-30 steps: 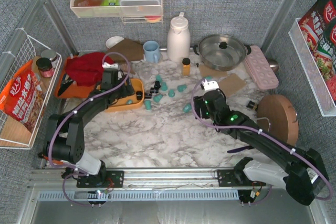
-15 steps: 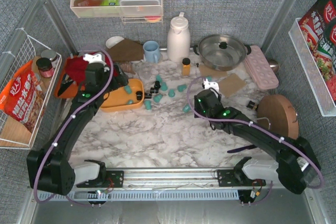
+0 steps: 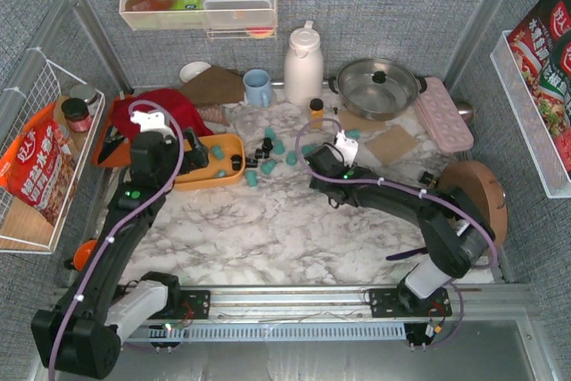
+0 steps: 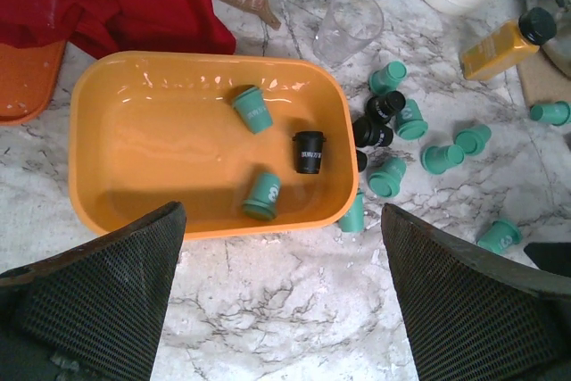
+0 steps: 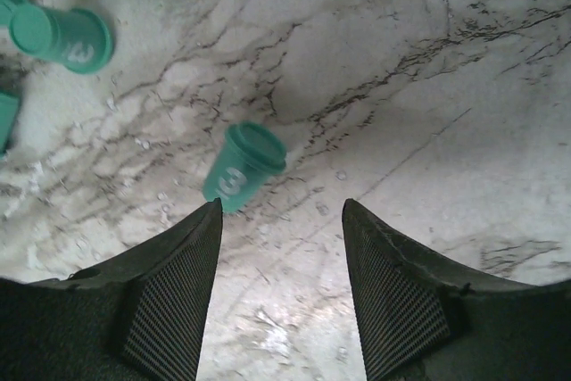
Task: Mix the coffee capsules in the storage basket
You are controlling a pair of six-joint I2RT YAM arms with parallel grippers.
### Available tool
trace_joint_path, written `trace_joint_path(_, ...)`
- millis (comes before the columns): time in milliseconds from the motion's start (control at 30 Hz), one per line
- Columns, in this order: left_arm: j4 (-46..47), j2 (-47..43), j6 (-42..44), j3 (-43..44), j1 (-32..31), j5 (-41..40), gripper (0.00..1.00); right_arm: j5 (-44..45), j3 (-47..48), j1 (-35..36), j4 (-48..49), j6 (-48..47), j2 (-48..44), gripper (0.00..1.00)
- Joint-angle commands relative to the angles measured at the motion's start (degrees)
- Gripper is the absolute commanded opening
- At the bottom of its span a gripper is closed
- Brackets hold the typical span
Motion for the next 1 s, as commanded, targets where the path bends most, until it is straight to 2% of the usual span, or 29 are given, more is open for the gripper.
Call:
trace_joint_path(0, 4.66, -4.52, 1.25, -2.38, 0.05, 0.79, 0.99, 5.04, 3.68, 0.81, -4.97, 11.11, 3.24, 0.61)
trace_joint_path(200, 4.43, -6.53, 0.82, -2.52, 0.05, 2.10, 0.99, 8.96, 9.75, 3.53, -15.10, 22.77, 6.17, 0.63)
trace_joint_path(333, 4.64, -7.43, 0.33, -2.64, 0.04, 4.26, 0.99, 9.05, 11.03, 4.36, -16.53, 27.58, 8.47, 0.64)
trace_joint_path(567, 4.84, -8.59, 0.02, -3.14, 0.05, 4.93, 0.99, 8.19, 12.87, 4.29, -14.47, 27.83, 13.69, 0.64)
trace_joint_path(967, 4.98, -9.13, -0.15, -3.48, 0.05, 5.73, 0.99, 9.08, 17.39, 4.28, -16.44, 27.84, 19.31, 0.61)
